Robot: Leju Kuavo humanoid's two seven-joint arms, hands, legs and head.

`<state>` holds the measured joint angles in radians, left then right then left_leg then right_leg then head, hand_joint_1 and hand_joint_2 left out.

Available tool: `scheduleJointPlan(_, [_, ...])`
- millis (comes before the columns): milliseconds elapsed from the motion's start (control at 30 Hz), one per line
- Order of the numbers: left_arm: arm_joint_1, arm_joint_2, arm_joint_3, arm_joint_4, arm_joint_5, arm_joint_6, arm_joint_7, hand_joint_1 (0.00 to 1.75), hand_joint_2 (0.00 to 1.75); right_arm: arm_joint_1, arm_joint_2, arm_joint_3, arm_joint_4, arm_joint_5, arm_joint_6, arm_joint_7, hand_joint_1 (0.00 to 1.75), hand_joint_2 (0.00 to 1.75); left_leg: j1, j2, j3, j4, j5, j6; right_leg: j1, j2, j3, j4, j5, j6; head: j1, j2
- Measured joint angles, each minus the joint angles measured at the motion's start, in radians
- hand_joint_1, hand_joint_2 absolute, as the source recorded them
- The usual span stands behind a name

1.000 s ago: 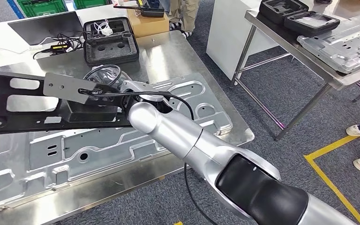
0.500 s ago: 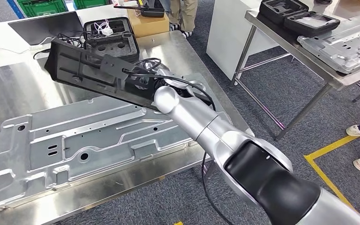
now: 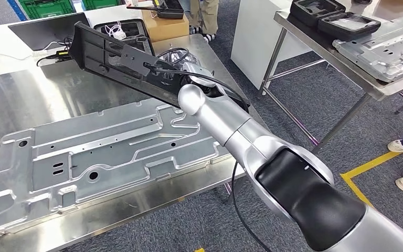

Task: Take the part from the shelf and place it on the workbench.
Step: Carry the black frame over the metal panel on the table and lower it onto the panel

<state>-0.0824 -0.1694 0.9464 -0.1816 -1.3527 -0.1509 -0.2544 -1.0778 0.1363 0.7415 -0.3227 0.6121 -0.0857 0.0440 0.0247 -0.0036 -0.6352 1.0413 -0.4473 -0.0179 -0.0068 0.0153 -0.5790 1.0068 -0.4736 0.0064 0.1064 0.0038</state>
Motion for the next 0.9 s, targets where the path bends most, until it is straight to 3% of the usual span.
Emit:
scheduleJointPlan(233, [-0.003,0.0,-0.007,0.0,-0.003,-0.007,0.0,0.0,1.75,-0.001,0.038,0.002,0.0,0.052,0.022,-0.064,1.75,0.0,0.0,0.0,0.0,0.0,0.0,0.0,0.0,0.0,0.0,0.0,0.0,0.0,0.0,0.0])
scheduleJointPlan(900, [-0.014,-0.002,-0.031,0.0,-0.012,-0.015,0.0,0.0,1.75,0.076,0.116,0.009,0.008,0.096,0.053,-0.097,1.75,0.0,0.0,0.0,0.0,0.0,0.0,0.0,0.0,0.0,0.0,0.0,0.0,0.0,0.0,0.0])
